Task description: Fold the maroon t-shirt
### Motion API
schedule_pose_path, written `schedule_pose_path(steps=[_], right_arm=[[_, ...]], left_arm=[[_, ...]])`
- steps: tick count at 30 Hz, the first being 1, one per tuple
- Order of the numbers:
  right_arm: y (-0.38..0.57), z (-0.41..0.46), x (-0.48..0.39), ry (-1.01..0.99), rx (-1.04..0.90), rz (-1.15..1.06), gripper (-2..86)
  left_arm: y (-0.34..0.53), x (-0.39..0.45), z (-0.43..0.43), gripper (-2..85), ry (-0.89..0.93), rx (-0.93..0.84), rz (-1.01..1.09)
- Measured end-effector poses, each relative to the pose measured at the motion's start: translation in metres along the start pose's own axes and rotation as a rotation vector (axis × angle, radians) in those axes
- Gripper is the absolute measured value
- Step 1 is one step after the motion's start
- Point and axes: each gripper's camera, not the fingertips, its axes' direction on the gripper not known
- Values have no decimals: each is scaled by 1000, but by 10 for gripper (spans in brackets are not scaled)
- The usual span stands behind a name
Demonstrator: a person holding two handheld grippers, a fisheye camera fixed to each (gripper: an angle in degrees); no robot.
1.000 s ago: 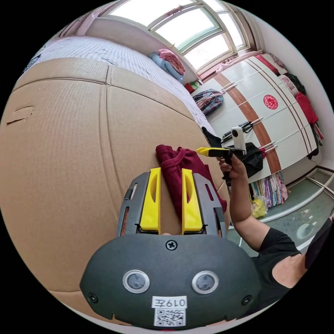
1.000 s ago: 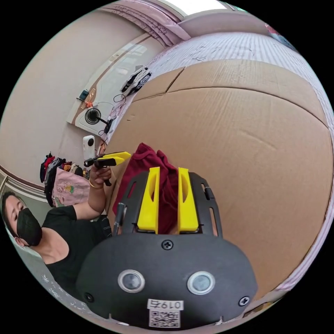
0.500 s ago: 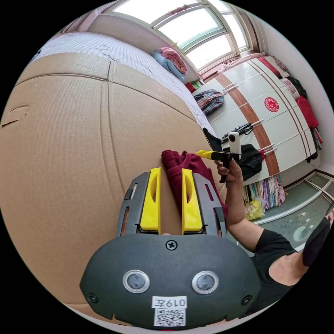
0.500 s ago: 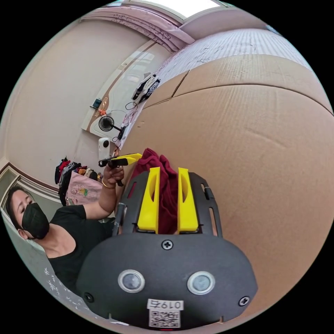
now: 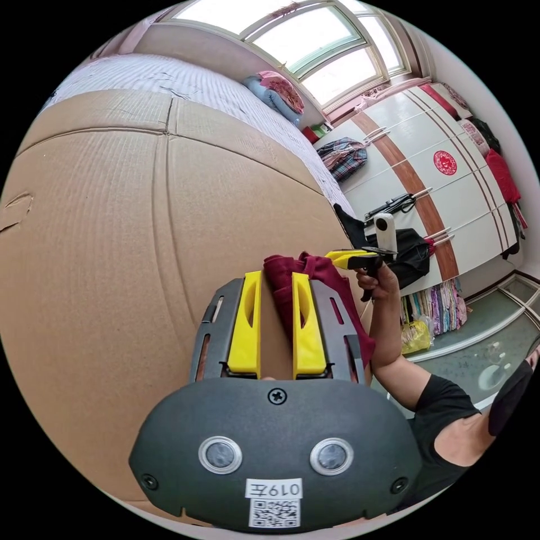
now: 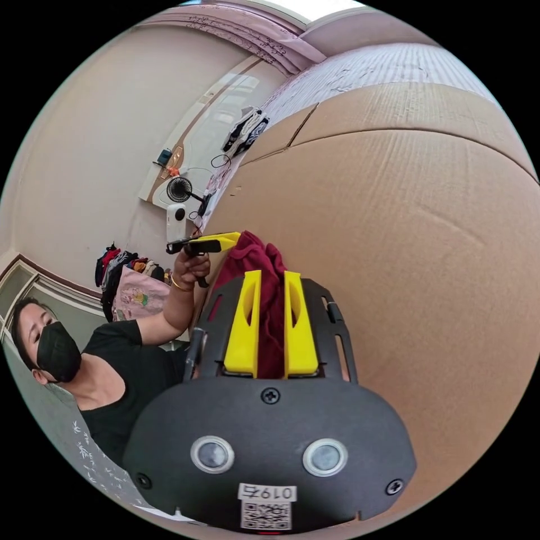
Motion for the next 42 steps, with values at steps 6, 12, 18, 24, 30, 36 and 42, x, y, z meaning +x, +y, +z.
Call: schedule_pose_path(steps=[6,12,18,24,30,36,42], right_arm=[[-6,3,-9,68,9,-50,12],[-4,-10,-9,77,62,-79,-2],[-8,-3,9,81,46,-31,-1],[-12,-2,11,65,58,-28,12],[-13,-2,16,42,60,-25,45],[-13,-2,15,37,61,-33,27],[-12,-5,14,24,71,-44,12]], left_arm=[[-17,11,2,34,-36,17,27],[-24,18,2,20,-59,53,40],[-40,26,13,23,-97,22,26],[-47,30,6,49,-66,51,10],[-58,76,3,63,-25,78,189],[-109,101,61,79,-39,-106,233],[-141,107,100,79,-20,-244,224]])
